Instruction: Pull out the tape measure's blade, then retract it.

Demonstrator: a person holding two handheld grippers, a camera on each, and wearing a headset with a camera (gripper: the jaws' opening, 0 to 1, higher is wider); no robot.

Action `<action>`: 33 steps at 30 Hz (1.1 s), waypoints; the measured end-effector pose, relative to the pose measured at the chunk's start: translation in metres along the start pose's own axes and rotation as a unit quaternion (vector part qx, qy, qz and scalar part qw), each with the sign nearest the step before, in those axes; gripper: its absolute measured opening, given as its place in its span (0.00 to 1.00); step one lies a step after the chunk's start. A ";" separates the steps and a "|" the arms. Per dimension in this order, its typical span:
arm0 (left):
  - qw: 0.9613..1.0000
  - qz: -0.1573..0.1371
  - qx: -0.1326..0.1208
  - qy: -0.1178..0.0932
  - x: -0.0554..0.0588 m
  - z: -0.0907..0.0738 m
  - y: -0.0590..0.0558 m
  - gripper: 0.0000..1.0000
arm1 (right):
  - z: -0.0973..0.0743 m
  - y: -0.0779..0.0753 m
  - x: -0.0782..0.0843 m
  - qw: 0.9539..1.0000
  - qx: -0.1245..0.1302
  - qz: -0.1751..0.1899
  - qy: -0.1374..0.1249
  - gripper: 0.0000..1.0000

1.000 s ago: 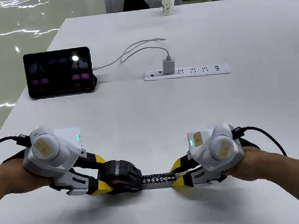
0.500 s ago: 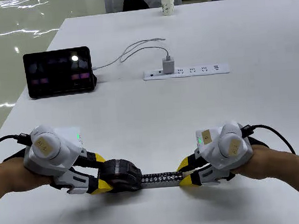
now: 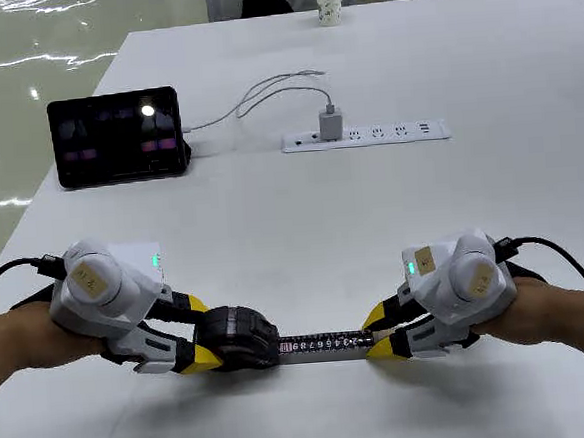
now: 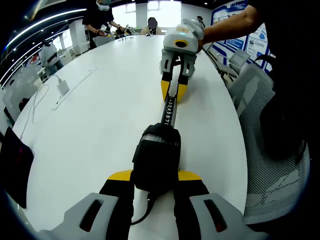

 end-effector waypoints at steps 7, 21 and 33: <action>1.000 0.000 0.000 0.001 -0.001 0.000 -0.001 0.25 | -0.006 0.003 0.007 1.000 0.003 0.003 0.003 0.09; 1.000 -0.001 0.002 0.002 -0.001 0.000 -0.001 0.25 | -0.017 0.006 0.018 1.000 0.005 0.009 0.004 0.09; 1.000 -0.002 0.003 0.002 0.000 0.001 0.000 0.25 | -0.028 0.010 0.030 1.000 0.008 0.015 0.010 0.09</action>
Point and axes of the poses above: the centre of the closed fingertips' face, and the gripper's own axes: z roughly forward along the fingers, y roughly to its left, x roughly out of its underside, the point moved 7 cm from there along -z, roughly backward along the fingers, and after that the axes turned 8 degrees about -x, right-handed, at the moved point
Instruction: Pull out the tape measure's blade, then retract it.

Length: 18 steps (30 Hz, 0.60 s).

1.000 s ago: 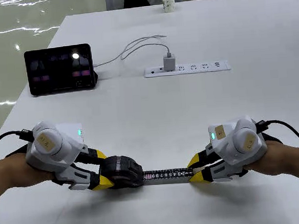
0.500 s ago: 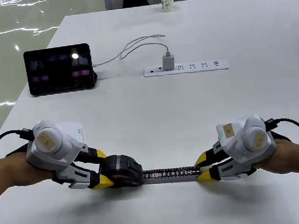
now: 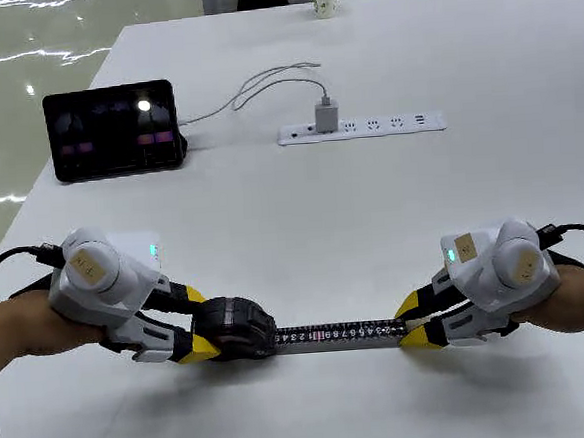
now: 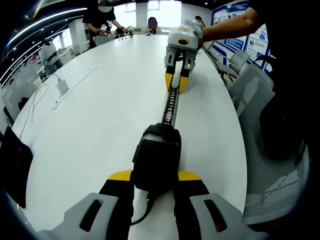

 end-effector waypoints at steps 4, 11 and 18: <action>1.000 -0.001 0.000 0.000 0.001 0.001 0.001 0.25 | -0.005 -0.001 0.005 1.000 0.002 0.002 0.003 0.09; 1.000 -0.003 0.000 0.000 0.003 0.002 0.003 0.25 | -0.012 -0.001 0.013 1.000 0.001 0.005 0.006 0.09; 1.000 -0.006 -0.001 0.000 0.004 0.002 0.003 0.25 | -0.019 -0.001 0.019 1.000 0.000 0.009 0.011 0.09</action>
Point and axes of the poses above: the centre of the closed fingertips' face, and the gripper's own axes: z roughly forward along the fingers, y roughly to its left, x roughly out of its underside, the point moved 7 cm from there along -z, roughly backward along the fingers, and after that the axes turned 8 degrees about -x, right-handed, at the moved point
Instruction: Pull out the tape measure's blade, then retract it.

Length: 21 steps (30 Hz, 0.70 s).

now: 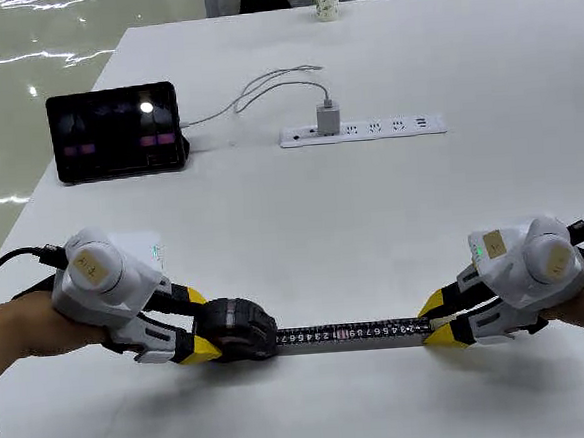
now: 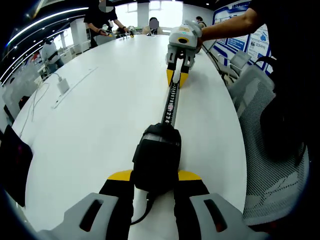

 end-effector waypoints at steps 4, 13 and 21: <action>1.000 -0.001 0.001 0.000 0.000 0.000 0.000 0.25 | -0.004 0.000 0.006 1.000 0.000 0.003 0.003 0.09; 1.000 -0.002 0.001 0.001 -0.001 0.000 -0.001 0.25 | -0.016 0.003 0.015 1.000 0.002 0.010 0.009 0.09; 1.000 -0.002 0.000 0.002 0.000 0.000 -0.001 0.25 | -0.023 0.005 0.023 1.000 0.003 0.015 0.012 0.09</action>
Point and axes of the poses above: the centre of the closed fingertips' face, and the gripper's own axes: z roughly forward along the fingers, y roughly to its left, x roughly out of its underside, the point moved 7 cm from there along -z, roughly backward along the fingers, and after that the axes turned 8 degrees about -x, right-handed, at the moved point
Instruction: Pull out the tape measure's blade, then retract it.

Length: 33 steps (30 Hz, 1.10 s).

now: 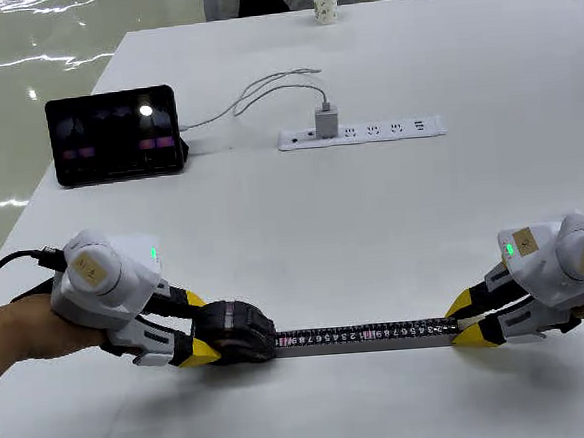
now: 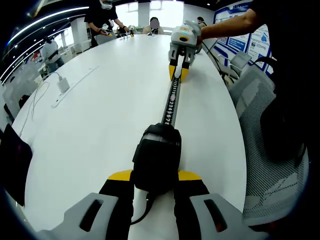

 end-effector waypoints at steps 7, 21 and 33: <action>1.000 0.000 0.000 0.000 0.000 0.000 0.000 0.25 | -0.005 -0.001 0.007 1.000 0.001 0.002 0.006 0.09; 1.000 0.003 -0.001 0.005 -0.002 0.000 -0.001 0.25 | -0.010 0.003 0.008 1.000 0.004 0.005 0.012 0.10; 1.000 0.005 -0.005 0.013 -0.007 -0.003 -0.006 0.26 | -0.010 0.001 0.006 0.999 -0.001 0.001 0.035 0.11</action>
Point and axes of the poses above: the centre of the closed fingertips' face, and the gripper's own axes: z roughly forward along the fingers, y roughly to its left, x roughly out of its underside, the point moved 7 cm from there along -z, roughly backward along the fingers, and after that the axes turned 8 degrees about -x, right-handed, at the moved point
